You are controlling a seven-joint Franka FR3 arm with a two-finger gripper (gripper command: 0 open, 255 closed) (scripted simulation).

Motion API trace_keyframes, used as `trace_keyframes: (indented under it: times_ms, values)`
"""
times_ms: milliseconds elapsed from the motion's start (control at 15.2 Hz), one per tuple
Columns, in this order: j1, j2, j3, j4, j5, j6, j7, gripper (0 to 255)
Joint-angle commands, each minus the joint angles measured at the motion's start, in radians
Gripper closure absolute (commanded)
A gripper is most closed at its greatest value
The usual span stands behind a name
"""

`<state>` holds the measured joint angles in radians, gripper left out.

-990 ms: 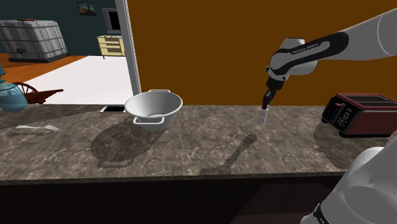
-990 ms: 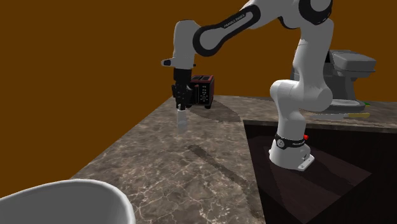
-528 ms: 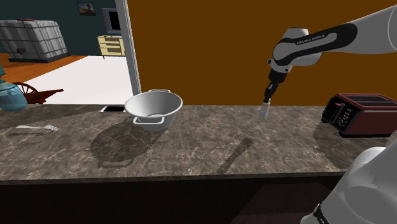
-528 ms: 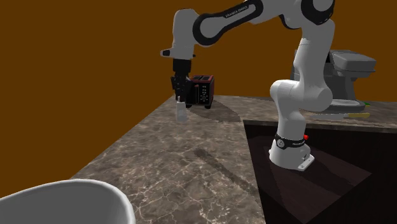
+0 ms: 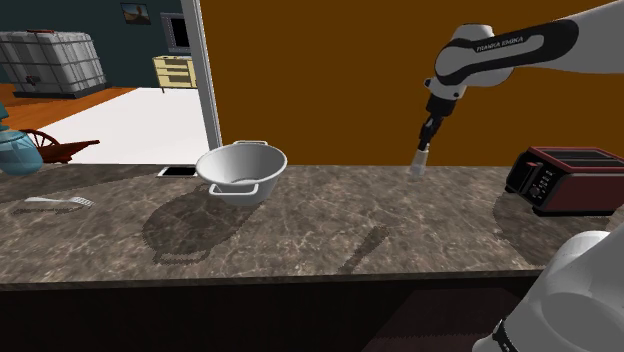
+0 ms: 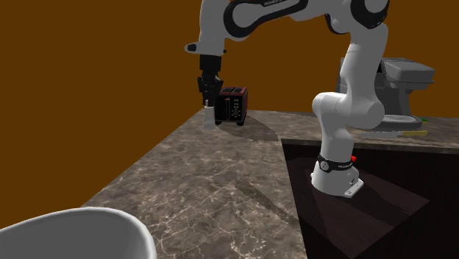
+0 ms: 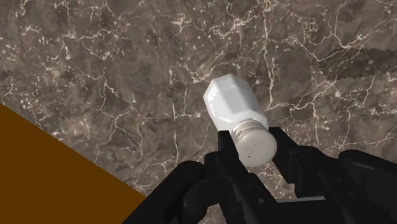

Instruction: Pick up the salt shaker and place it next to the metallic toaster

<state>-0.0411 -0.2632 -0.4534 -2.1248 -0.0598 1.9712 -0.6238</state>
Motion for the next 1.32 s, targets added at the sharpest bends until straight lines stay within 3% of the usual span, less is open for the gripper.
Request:
trace_keyframes:
  times_ms: [0,1254]
  values:
    - [0.0,-0.004,0.002,0.023,-0.001,-0.027,0.002,255]
    - [0.01,0.012,0.014,0.293,0.011,-0.283,0.005,255]
